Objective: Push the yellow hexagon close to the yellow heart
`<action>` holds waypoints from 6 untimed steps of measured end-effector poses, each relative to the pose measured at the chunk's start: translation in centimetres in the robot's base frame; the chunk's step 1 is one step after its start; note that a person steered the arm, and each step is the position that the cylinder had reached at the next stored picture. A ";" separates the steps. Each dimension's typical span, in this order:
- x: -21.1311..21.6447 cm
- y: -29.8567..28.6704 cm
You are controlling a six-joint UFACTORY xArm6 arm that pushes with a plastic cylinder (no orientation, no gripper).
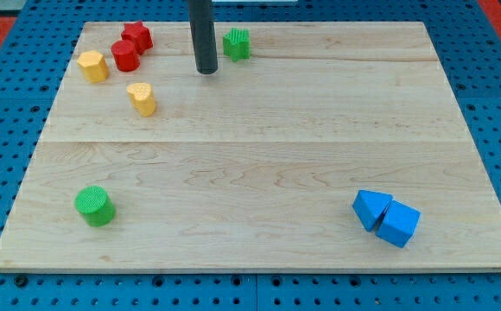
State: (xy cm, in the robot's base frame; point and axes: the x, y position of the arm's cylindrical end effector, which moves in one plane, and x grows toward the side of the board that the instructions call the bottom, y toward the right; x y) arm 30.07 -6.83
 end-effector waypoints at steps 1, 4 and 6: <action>0.0 0.0; 1.5 -6.4; 5.9 -19.7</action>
State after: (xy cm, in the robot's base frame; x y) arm 36.00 -26.48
